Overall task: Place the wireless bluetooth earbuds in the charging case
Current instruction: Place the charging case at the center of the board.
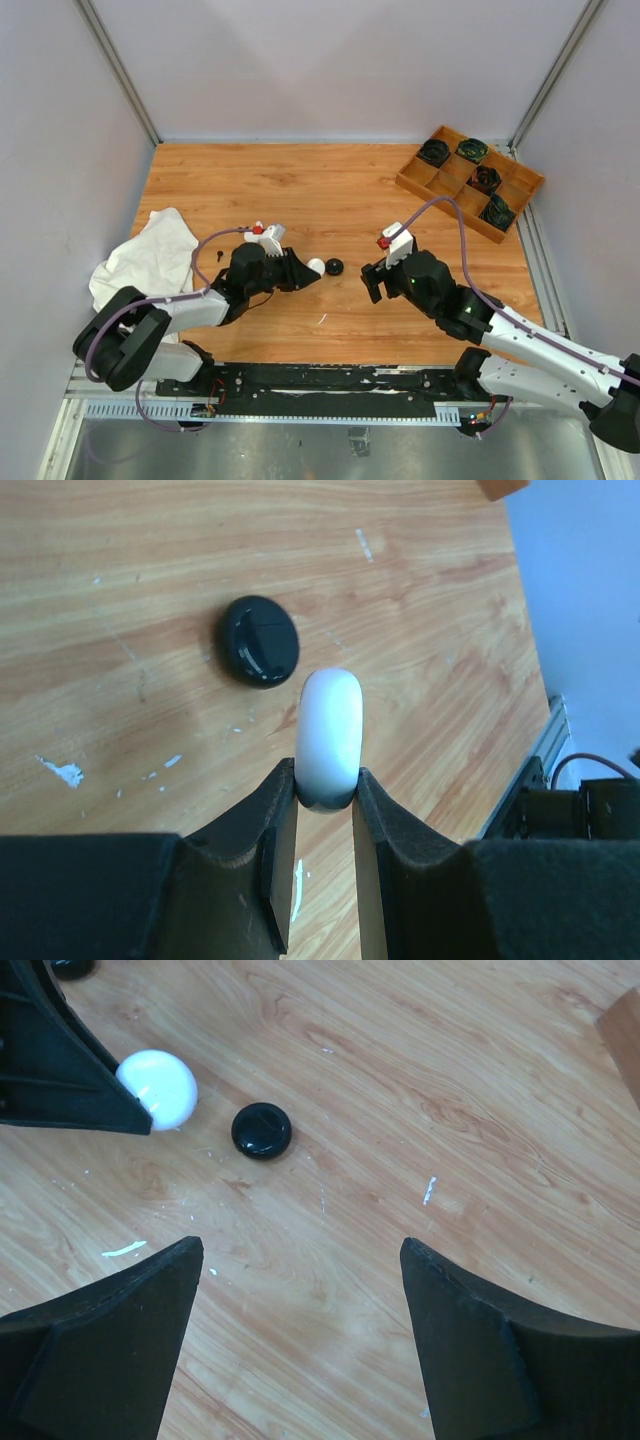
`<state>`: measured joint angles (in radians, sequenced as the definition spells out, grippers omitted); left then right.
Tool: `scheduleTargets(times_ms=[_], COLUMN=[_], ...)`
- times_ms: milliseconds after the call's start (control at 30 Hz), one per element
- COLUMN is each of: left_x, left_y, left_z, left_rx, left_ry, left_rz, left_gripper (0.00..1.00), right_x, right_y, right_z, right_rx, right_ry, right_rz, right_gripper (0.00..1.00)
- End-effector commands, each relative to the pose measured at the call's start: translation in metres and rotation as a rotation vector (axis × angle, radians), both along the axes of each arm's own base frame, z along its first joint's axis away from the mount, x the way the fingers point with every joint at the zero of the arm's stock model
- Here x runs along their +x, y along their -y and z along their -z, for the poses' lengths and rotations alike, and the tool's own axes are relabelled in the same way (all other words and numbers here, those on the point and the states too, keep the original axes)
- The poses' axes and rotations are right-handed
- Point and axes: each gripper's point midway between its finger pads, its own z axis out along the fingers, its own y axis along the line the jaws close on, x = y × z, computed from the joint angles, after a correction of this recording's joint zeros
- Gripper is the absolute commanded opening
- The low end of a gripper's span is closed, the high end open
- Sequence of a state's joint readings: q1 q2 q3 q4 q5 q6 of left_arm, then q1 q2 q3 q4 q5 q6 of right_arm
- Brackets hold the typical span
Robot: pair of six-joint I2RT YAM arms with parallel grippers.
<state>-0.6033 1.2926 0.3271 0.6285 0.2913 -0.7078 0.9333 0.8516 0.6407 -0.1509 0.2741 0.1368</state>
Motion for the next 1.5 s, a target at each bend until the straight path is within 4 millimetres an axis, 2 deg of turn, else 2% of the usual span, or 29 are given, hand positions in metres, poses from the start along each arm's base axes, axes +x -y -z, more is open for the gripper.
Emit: scheduleTargets(times_ms=[0, 467, 600, 833, 933, 1133, 1333, 1467], left_x=[0.009, 0.033, 0.037, 0.041, 0.042, 0.041, 0.039, 0.040], left_y=[0.004, 0.014, 0.022, 0.052, 0.056, 0.047, 0.023, 0.003], left_z=[0.013, 0.057, 0.063, 0.064, 0.068, 0.074, 0.075, 0.065], left_rx=[0.000, 0.089, 0.083, 0.084, 0.087, 0.133, 0.247, 0.332], left_ry=[-0.123, -0.308, -0.342, -0.348, -0.357, -0.359, -0.323, -0.274], left_rz=[-0.054, -0.127, -0.120, -0.081, -0.086, -0.114, -0.163, -0.207], left_gripper=[0.11, 0.23, 0.27, 0.35, 0.40, 0.60, 0.82, 0.89], right_x=[0.009, 0.007, 0.007, 0.006, 0.006, 0.006, 0.009, 0.010], right_y=[0.010, 0.030, 0.034, 0.037, 0.040, 0.043, 0.048, 0.049], right_z=[-0.011, -0.005, 0.000, 0.005, 0.006, 0.007, 0.011, 0.012], right_rx=[0.074, 0.096, 0.105, 0.110, 0.113, 0.113, 0.088, 0.082], right_ry=[0.077, 0.164, 0.176, 0.181, 0.185, 0.193, 0.194, 0.194], right_rz=[0.075, 0.108, 0.121, 0.130, 0.139, 0.151, 0.183, 0.189], right_gripper=[0.82, 0.82, 0.82, 0.82, 0.82, 0.82, 0.82, 0.82])
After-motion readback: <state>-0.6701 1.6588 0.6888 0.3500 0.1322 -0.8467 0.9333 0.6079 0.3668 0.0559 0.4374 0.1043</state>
